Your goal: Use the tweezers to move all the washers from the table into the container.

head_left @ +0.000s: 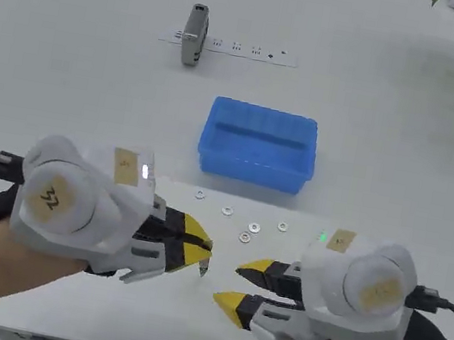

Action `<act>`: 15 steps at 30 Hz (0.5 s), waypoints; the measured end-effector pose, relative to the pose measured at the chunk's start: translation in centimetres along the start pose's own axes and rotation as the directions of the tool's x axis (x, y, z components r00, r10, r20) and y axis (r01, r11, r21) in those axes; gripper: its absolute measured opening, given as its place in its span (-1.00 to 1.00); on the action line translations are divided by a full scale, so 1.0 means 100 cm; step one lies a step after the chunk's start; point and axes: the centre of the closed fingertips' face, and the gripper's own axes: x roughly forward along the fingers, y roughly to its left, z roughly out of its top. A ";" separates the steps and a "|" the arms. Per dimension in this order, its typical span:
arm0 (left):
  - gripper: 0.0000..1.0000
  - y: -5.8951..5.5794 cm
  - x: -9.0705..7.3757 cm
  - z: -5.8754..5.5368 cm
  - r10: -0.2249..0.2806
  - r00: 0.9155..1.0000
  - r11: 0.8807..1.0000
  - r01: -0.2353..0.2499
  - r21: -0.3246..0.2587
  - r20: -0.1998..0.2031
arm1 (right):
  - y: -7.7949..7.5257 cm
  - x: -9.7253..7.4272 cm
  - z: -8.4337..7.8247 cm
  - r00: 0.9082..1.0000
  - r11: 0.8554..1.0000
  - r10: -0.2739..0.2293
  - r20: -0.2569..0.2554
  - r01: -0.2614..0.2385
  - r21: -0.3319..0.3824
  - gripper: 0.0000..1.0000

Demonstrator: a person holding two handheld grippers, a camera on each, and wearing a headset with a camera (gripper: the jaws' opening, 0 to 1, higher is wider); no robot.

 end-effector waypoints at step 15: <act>-1.00 0.012 -0.008 -0.004 0.036 0.999 0.998 -0.035 -0.058 0.013 | -0.002 0.021 0.022 0.999 0.998 0.045 0.020 -0.044 -0.043 -0.51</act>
